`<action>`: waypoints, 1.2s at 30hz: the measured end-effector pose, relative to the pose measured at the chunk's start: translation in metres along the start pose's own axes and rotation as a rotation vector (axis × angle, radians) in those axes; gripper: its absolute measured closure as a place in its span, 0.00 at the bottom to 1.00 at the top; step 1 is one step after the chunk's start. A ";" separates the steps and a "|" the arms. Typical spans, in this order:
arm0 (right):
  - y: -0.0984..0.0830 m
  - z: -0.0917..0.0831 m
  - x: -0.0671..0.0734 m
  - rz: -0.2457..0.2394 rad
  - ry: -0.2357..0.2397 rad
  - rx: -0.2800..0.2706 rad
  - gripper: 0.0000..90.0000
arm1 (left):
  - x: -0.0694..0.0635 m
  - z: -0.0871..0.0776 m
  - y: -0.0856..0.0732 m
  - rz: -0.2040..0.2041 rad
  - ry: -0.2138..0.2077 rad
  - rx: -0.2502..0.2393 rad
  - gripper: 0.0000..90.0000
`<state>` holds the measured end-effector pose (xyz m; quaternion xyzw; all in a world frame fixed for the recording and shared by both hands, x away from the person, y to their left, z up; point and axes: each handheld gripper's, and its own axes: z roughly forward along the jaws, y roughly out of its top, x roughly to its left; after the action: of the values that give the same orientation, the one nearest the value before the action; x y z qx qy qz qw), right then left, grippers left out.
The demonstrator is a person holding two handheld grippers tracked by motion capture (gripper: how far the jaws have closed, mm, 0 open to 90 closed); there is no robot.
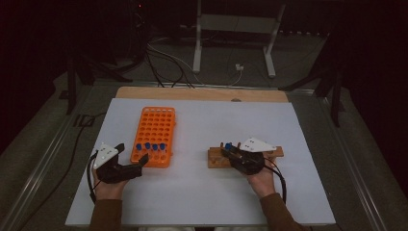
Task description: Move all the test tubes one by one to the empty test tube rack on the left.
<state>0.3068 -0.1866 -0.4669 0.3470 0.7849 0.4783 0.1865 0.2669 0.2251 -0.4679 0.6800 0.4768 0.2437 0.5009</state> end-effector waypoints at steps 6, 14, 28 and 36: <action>0.000 0.002 0.003 -0.015 0.000 0.000 0.85 | -0.001 0.002 0.000 0.008 0.002 0.008 0.02; 0.002 0.002 0.004 -0.029 -0.002 0.008 0.85 | -0.001 0.003 0.000 0.008 0.010 0.015 0.02; 0.014 -0.006 0.004 -0.025 0.004 -0.004 0.85 | -0.011 -0.001 0.008 0.051 0.031 -0.003 0.01; 0.021 -0.010 0.002 -0.027 0.009 -0.007 0.85 | -0.023 0.000 0.020 0.072 -0.003 -0.005 0.01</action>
<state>0.3068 -0.1846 -0.4432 0.3335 0.7889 0.4798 0.1906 0.2651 0.2039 -0.4466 0.6958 0.4507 0.2617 0.4942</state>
